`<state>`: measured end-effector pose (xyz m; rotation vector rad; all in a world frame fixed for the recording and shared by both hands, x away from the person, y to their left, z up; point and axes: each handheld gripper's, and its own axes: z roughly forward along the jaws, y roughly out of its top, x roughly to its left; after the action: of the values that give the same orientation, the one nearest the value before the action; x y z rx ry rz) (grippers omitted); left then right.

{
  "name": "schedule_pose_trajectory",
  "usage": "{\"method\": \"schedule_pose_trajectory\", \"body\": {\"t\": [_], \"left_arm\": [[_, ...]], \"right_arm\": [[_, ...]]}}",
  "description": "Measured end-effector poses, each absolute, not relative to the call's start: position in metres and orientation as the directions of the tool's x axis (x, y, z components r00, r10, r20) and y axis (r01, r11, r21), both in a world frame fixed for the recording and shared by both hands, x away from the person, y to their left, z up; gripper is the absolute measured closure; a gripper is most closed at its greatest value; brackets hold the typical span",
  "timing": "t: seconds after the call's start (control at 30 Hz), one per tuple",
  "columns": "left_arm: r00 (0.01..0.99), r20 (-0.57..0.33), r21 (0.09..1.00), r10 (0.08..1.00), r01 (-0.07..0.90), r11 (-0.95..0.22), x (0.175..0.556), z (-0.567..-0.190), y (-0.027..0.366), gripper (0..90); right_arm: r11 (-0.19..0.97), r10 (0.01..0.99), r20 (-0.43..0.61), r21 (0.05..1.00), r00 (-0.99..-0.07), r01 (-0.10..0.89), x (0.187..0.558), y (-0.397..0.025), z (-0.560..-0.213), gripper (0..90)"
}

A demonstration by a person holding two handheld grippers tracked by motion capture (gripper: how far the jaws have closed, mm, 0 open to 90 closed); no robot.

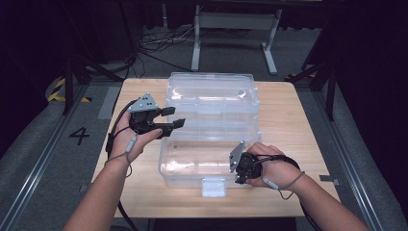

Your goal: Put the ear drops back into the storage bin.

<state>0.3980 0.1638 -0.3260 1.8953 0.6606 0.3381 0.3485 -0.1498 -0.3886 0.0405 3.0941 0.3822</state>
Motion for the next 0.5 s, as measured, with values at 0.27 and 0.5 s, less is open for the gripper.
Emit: {"method": "schedule_pose_trajectory", "body": {"t": [0.27, 0.5], "left_arm": [[0.834, -0.050, 0.916, 0.549, 0.257, -0.308, 0.412, -0.318, 0.150, 42.7], [0.854, -0.025, 0.916, 0.519, 0.228, -0.331, 0.425, -0.310, 0.137, 42.8]], "right_arm": [[0.969, 0.024, -0.018, 0.245, -1.000, 0.019, 0.349, -0.150, -0.389, 83.4], [0.968, 0.026, -0.012, 0.248, -1.000, 0.022, 0.349, -0.150, -0.389, 83.4]]}}
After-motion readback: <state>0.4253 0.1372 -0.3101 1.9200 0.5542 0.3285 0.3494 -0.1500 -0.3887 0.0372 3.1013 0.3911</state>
